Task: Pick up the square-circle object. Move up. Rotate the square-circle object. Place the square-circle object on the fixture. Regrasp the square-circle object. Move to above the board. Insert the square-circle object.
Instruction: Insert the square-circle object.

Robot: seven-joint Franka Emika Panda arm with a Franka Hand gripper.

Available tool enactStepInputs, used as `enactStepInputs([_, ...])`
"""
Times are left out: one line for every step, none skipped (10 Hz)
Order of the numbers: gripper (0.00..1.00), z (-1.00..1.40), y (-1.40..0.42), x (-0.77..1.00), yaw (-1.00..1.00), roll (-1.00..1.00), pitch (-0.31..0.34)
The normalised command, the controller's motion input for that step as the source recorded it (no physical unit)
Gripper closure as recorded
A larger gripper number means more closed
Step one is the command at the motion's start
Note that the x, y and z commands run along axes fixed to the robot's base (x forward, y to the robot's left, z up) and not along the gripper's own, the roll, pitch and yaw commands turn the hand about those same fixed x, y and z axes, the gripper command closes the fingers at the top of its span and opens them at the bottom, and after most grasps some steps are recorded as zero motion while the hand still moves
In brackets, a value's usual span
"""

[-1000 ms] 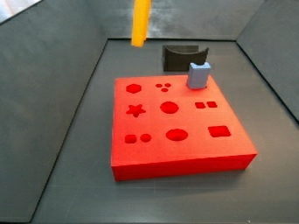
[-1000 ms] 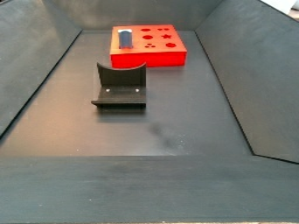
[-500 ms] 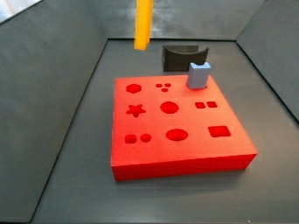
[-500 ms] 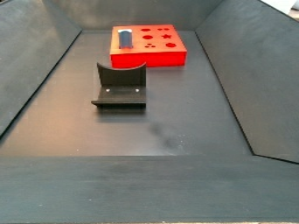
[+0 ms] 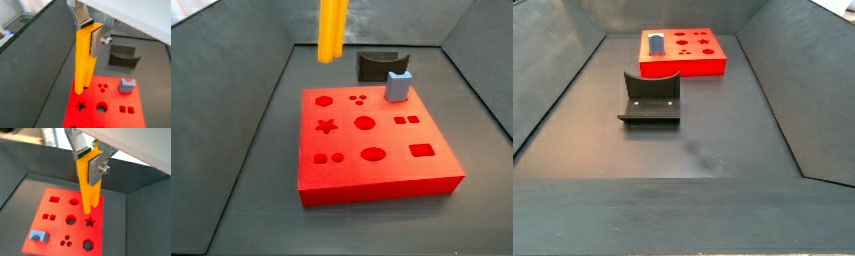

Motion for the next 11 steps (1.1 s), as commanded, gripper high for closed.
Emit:
enactStepInputs([1.0, -0.19, -0.05, 0.02, -1.0, -0.01, -0.097])
enactStepInputs([1.0, -0.42, -0.12, 0.09, -0.89, 0.0, -0.234])
enactStepInputs([1.0, -0.57, -0.2, 0.13, -0.84, 0.07, -0.251])
enactStepInputs([1.0, -0.59, -0.23, 0.14, -0.82, 0.08, -0.244])
enactStepInputs([1.0, -0.58, -0.27, 0.13, -0.82, 0.07, -0.226])
enactStepInputs([1.0, -0.37, -0.23, 0.07, -0.92, 0.0, -0.1])
enactStepInputs([1.0, -0.23, -0.22, 0.0, -0.97, 0.0, 0.0])
enactStepInputs([1.0, -0.13, -0.23, 0.0, -0.95, 0.0, 0.0])
enactStepInputs([1.0, -0.11, -0.25, 0.0, -0.93, 0.0, 0.0])
enactStepInputs([1.0, -0.19, -0.38, 0.0, -0.85, 0.0, -0.039])
enactStepInputs([1.0, -0.21, -0.43, 0.0, -0.78, 0.0, -0.109])
